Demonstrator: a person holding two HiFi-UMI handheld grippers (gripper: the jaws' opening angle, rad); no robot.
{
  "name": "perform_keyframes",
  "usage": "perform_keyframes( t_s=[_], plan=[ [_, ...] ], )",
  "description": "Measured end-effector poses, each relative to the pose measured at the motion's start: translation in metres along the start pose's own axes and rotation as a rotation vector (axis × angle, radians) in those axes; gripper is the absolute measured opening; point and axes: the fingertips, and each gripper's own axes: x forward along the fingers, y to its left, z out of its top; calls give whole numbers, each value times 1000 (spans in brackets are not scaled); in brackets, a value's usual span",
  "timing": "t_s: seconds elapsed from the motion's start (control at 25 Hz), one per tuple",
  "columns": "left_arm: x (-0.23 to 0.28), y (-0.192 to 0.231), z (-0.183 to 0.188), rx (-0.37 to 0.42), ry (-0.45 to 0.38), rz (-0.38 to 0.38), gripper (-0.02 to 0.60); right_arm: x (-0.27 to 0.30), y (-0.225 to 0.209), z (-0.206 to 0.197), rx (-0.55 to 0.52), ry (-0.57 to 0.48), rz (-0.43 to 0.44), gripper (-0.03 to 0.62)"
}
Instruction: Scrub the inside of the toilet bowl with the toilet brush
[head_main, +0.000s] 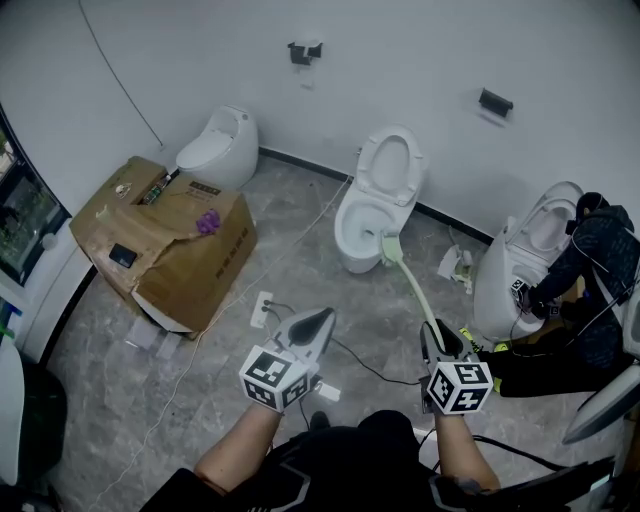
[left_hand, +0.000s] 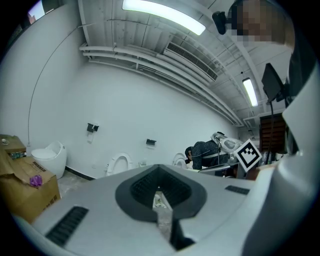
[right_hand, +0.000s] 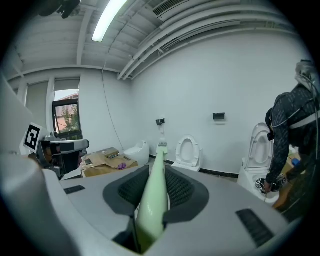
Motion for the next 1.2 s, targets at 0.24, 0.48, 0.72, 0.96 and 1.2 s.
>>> perform_keyframes(
  t_s=[0.24, 0.48, 0.72, 0.96, 1.2],
  plan=[
    [1, 15, 2, -7, -3, -4, 8, 14, 8, 4, -11, 3, 2, 106],
    [29, 28, 3, -9, 6, -2, 9, 42, -9, 12, -7, 1, 19, 106],
    [69, 44, 10, -7, 20, 10, 8, 76, -36, 28, -4, -6, 33, 106],
    [120, 52, 20, -10, 11, 7, 9, 108, -74, 44, -2, -4, 46, 106],
    [165, 60, 25, -12, 32, 12, 8, 133, -106, 60, 10, -3, 62, 106]
  ],
)
